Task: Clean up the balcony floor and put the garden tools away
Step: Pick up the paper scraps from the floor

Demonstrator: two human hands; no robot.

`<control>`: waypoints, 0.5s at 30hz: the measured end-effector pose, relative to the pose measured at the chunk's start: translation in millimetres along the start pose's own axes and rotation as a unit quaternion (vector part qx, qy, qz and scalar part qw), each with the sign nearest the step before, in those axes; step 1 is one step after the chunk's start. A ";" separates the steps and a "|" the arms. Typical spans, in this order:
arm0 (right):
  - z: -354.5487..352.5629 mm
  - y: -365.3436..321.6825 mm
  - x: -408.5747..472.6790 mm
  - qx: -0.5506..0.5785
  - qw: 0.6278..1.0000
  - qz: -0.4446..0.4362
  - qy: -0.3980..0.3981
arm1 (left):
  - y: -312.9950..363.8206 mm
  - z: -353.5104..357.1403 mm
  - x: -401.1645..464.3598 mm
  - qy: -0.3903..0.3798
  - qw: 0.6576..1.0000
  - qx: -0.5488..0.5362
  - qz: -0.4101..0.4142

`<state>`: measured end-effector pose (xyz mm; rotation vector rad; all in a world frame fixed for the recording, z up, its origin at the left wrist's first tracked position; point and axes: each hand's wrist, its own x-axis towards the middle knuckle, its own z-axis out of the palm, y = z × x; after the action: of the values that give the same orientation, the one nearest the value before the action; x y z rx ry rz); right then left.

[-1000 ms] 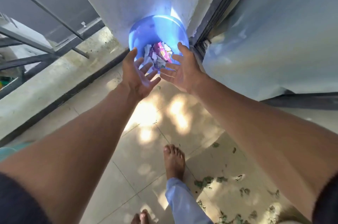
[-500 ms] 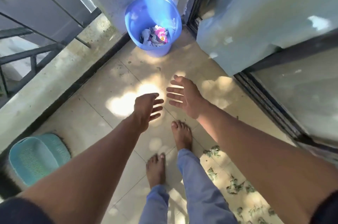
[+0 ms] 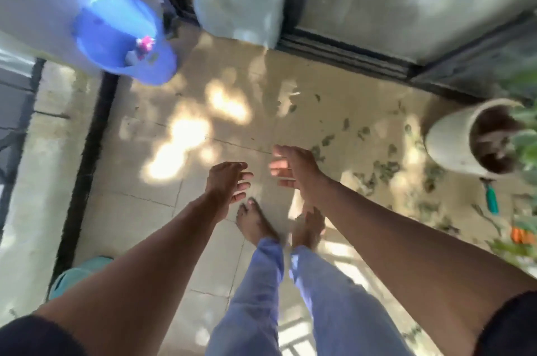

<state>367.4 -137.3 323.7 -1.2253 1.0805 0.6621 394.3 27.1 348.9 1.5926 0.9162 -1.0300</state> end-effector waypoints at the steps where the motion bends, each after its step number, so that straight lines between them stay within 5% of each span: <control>1: -20.1 15.7 -4.1 0.014 1.000 0.005 0.016 | -4.9 18.1 -4.2 -0.010 1.000 0.024 0.003; 6: -125.8 94.3 -27.2 0.056 0.995 0.025 0.081 | -41.6 110.4 -18.6 -0.072 0.974 0.208 0.059; 15: -298.0 241.8 -73.4 0.137 0.979 0.013 0.149 | -144.7 275.3 -57.1 -0.140 0.855 0.485 0.118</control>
<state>40.7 -350.1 298.8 -1.0917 1.3888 0.3402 190.7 -212.2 313.5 2.1908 -0.0816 -1.6161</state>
